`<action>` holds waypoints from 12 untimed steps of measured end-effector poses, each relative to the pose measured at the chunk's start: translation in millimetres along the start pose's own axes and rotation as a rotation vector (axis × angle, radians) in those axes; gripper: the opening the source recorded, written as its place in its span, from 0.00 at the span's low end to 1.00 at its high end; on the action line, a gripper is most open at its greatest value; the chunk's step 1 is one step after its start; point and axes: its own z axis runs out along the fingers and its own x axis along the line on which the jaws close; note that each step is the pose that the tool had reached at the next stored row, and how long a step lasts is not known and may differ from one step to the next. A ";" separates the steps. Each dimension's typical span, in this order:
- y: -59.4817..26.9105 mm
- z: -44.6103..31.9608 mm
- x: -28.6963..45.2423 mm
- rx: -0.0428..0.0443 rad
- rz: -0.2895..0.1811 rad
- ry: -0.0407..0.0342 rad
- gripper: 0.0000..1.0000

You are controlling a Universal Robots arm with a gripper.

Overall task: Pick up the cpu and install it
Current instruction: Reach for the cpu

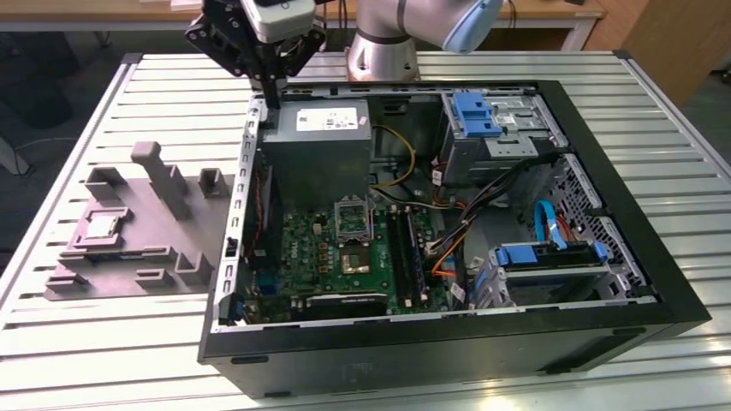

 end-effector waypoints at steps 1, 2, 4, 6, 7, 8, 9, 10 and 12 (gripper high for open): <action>0.0 0.0 0.2 0.0000 0.000 0.0000 0.11; 0.0 0.1 0.4 0.0000 0.000 0.0000 0.11; 0.0 0.1 0.7 0.0000 0.000 0.0001 0.11; -0.2 0.4 2.0 0.0000 0.000 0.0000 0.11; -0.2 0.6 2.6 0.0000 0.000 0.0000 0.11; -0.2 0.6 2.7 0.0000 0.000 0.0001 0.11; -0.2 0.6 2.9 0.0000 0.000 0.0000 0.11; -0.3 0.6 3.1 0.0000 0.000 0.0000 0.11; -0.3 0.6 3.6 0.0000 0.000 0.0000 0.11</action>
